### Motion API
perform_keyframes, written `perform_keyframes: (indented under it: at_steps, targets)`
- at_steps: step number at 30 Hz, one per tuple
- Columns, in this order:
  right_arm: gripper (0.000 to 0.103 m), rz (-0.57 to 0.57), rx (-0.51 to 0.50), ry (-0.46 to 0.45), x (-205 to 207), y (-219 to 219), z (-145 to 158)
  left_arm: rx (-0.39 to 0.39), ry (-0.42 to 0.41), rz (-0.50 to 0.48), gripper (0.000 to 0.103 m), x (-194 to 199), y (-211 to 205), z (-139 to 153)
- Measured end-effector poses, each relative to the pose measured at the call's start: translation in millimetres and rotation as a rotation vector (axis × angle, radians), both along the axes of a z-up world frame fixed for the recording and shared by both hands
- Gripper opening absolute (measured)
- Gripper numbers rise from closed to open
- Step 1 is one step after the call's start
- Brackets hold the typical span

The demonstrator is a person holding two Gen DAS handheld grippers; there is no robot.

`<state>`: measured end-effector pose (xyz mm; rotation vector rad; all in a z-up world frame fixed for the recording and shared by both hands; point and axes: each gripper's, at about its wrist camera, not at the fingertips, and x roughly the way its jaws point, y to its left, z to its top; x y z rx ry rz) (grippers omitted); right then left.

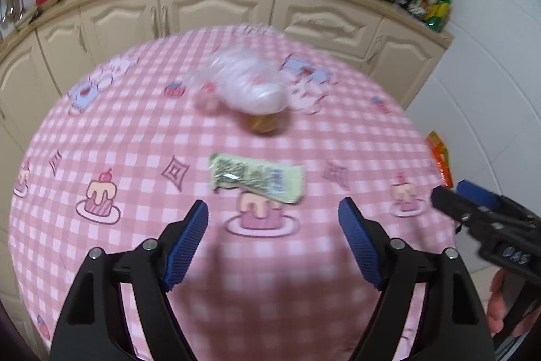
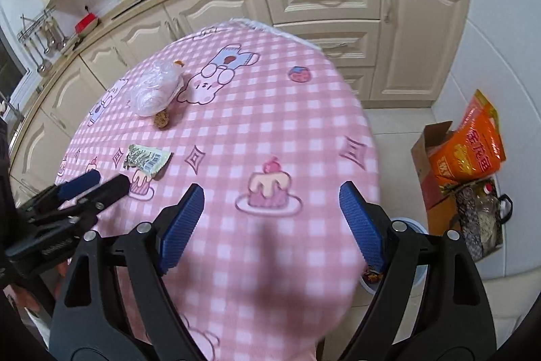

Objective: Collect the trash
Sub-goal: 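Grasp the clear plastic bag with the right gripper while the left grasps the small wrapper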

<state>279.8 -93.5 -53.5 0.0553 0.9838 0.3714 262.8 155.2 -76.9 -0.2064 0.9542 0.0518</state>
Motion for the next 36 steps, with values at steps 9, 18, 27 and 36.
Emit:
perform_keyframes:
  at_steps: [9,18,27,36]
  targets:
    - [0.081,0.074,-0.032,0.017,30.2,33.3,-11.7,-0.072,-0.012,-0.006,0.077,23.4,23.5,-21.7]
    - [0.081,0.136,-0.058,0.004,43.8,59.0,-12.7,-0.057,-0.051,0.0,0.02,28.9,39.5,-23.8]
    - [0.081,0.159,-0.041,-0.028,52.6,82.5,-0.3,-0.076,-0.124,0.068,0.016,17.2,61.8,-7.7]
    - [0.081,0.304,-0.032,0.003,74.1,155.4,1.2,-0.035,-0.212,0.168,0.016,2.8,103.1,14.5]
